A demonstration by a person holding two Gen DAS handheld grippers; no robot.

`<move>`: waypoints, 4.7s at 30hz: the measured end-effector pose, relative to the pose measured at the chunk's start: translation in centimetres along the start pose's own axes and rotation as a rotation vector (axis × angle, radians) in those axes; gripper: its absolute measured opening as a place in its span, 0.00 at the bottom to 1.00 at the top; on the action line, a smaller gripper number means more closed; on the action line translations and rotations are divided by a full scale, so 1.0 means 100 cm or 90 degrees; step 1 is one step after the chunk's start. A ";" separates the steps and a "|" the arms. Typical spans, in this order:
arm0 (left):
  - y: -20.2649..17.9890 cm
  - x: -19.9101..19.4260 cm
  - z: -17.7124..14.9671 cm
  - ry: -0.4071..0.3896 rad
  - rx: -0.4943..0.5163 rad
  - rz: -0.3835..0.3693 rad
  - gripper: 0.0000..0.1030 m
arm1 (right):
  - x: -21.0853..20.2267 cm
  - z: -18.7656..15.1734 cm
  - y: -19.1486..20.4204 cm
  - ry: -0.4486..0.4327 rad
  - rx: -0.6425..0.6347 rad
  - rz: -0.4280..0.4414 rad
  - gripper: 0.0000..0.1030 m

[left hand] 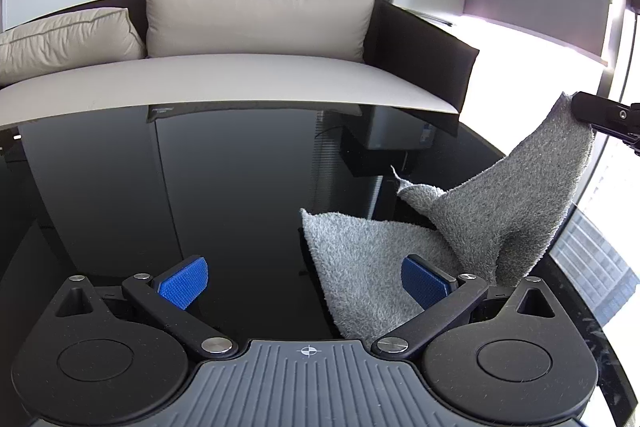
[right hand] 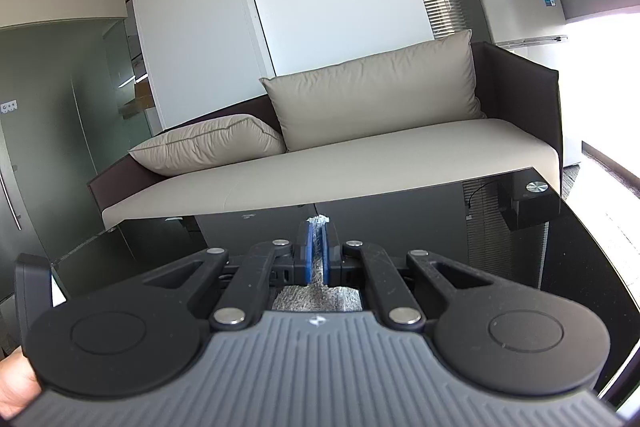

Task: Fold towel
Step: 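Lift the towel edge up with the right gripper, spreading it, then close the left gripper on the towel's hanging edge, then lift the towel with both grippers, holding it stretched between them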

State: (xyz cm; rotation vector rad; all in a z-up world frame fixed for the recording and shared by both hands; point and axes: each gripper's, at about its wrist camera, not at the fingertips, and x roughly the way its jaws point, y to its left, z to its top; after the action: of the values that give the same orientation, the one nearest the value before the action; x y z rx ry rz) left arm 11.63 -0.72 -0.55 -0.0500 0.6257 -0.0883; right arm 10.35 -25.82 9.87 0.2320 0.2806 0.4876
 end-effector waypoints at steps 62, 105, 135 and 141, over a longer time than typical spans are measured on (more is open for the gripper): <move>0.007 0.057 0.020 0.033 -0.029 -0.046 0.52 | -0.004 -0.009 -0.009 -0.028 -0.006 0.011 0.05; 0.007 0.057 0.017 0.031 -0.031 -0.069 0.05 | -0.002 -0.009 -0.007 -0.019 -0.010 0.008 0.05; 0.046 -0.013 0.038 -0.072 -0.083 -0.019 0.06 | -0.020 -0.004 -0.015 -0.142 0.000 -0.026 0.05; 0.049 -0.021 0.035 -0.075 -0.077 -0.024 0.08 | -0.014 -0.004 -0.017 -0.112 -0.004 -0.037 0.05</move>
State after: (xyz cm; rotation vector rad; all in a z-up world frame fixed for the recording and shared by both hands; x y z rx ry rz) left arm 12.32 4.42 3.12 -0.1822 0.5121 -0.0832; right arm 9.74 -27.92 9.26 0.2579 0.1132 0.4078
